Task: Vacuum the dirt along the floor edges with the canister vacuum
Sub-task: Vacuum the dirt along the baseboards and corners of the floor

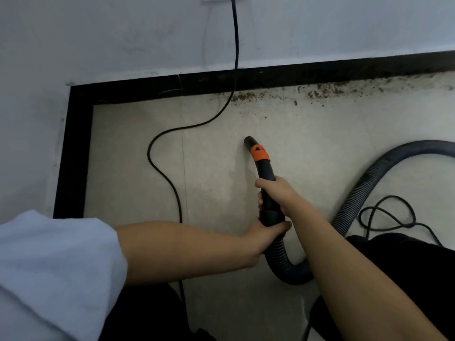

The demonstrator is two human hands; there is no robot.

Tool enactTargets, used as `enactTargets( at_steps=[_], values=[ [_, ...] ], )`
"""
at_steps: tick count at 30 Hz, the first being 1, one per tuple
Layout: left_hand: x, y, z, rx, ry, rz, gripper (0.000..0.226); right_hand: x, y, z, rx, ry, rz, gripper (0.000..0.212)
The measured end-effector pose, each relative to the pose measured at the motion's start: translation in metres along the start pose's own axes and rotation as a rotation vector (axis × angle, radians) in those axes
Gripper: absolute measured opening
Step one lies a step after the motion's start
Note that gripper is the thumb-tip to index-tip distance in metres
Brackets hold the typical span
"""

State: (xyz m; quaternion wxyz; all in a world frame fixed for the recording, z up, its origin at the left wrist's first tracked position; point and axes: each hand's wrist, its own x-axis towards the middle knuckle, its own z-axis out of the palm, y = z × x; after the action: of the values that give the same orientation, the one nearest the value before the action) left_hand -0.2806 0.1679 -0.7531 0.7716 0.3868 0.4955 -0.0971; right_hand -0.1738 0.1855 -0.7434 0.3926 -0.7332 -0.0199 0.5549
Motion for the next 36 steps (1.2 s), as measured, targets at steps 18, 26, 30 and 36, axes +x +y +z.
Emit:
enactTargets(
  at_steps=[18,26,30,36],
  values=[
    [0.038,0.034,0.001,-0.12,0.394,0.132,0.045,0.05,-0.053,0.014,-0.009,-0.128,-0.031,0.011],
    [0.054,0.055,0.022,-0.026,0.28,0.129,0.067,0.065,-0.059,-0.029,0.16,0.032,-0.019,0.011],
    [0.056,0.057,0.022,-0.104,0.297,0.147,0.063,0.071,-0.065,-0.024,0.082,-0.01,-0.034,0.01],
    [0.051,0.052,-0.013,-0.198,0.363,0.181,0.052,0.073,-0.072,0.023,-0.002,-0.105,-0.043,0.011]
  ],
)
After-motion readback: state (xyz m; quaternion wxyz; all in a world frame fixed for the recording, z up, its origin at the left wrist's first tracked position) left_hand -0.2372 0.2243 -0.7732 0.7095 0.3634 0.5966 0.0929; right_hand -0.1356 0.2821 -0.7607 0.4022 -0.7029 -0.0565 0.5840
